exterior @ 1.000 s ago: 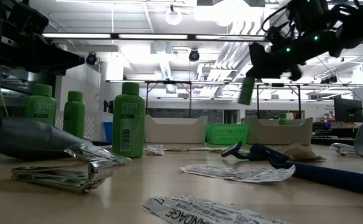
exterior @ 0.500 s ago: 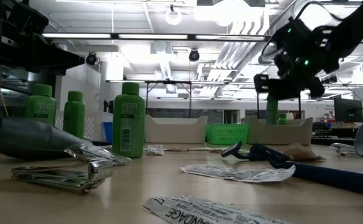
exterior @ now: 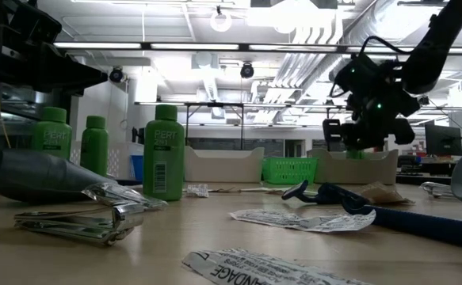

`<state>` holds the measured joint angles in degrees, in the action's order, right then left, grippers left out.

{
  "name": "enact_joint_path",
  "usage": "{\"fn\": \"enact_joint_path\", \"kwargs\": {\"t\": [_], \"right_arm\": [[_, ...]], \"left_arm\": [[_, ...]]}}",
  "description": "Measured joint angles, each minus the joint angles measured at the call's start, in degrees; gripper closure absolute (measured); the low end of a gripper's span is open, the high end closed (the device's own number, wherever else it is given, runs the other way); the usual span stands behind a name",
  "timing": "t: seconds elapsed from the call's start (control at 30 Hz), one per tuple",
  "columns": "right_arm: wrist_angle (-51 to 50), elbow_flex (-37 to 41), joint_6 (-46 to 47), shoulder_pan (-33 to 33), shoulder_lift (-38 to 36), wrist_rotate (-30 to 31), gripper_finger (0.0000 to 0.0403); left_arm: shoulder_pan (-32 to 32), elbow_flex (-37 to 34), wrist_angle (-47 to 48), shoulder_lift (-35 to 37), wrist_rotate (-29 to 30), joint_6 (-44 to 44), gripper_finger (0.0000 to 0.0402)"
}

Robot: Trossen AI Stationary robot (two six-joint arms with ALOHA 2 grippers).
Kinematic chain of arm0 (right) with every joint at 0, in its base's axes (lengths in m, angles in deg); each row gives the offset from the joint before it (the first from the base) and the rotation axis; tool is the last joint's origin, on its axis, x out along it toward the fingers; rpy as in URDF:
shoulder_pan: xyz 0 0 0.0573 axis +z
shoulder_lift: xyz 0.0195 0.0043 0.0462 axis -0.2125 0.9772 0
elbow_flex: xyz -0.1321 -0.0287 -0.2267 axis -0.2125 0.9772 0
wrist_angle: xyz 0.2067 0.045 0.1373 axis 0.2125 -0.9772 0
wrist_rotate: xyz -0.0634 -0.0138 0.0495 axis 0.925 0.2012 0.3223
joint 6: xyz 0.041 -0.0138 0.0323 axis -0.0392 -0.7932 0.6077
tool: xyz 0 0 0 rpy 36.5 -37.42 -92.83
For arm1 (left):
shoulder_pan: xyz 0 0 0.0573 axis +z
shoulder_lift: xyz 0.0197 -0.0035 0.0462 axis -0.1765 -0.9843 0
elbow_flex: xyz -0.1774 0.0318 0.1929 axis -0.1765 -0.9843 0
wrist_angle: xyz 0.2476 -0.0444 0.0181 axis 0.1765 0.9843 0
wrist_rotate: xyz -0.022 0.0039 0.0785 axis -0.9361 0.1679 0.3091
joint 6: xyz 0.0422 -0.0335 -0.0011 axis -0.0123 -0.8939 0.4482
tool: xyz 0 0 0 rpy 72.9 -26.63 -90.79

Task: Pick & Place Travel size toiletries
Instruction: Put the shampoo into the gray bin

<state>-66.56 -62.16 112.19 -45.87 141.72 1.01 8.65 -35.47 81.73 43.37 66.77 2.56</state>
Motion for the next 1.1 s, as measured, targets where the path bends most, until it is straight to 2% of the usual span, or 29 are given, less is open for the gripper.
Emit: {"fn": "enact_joint_path", "kwargs": {"t": [0.23, 0.53, 0.67, 0.93, 1.1], "right_arm": [[0.5, -0.1, 0.2, -0.2, 1.3, 0.4, 0.0293], [0.0, -0.1, -0.1, -0.2, 1.3, 0.1, 0.0282], [-0.9, 0.1, -1.3, -0.2, 0.1, -1.2, 0.0253], [-0.8, 0.1, -4.0, -0.1, -2.6, 0.8, 0.0171], [-2.2, 0.0, -5.2, 1.0, -7.0, -0.3, 0.0141]], "left_arm": [[0.0, 0.0, 0.0, 0.0, 0.0, 0.0, 0.0311], [0.0, 0.0, 0.0, 0.0, 0.0, 0.0, 0.0311], [0.0, 0.0, 0.0, 0.0, 0.0, 0.0, 0.0311], [0.0, 0.0, 0.0, 0.0, 0.0, 0.0, 0.0311], [0.0, 0.0, 0.0, 0.0, 0.0, 0.0, 0.0311]]}}
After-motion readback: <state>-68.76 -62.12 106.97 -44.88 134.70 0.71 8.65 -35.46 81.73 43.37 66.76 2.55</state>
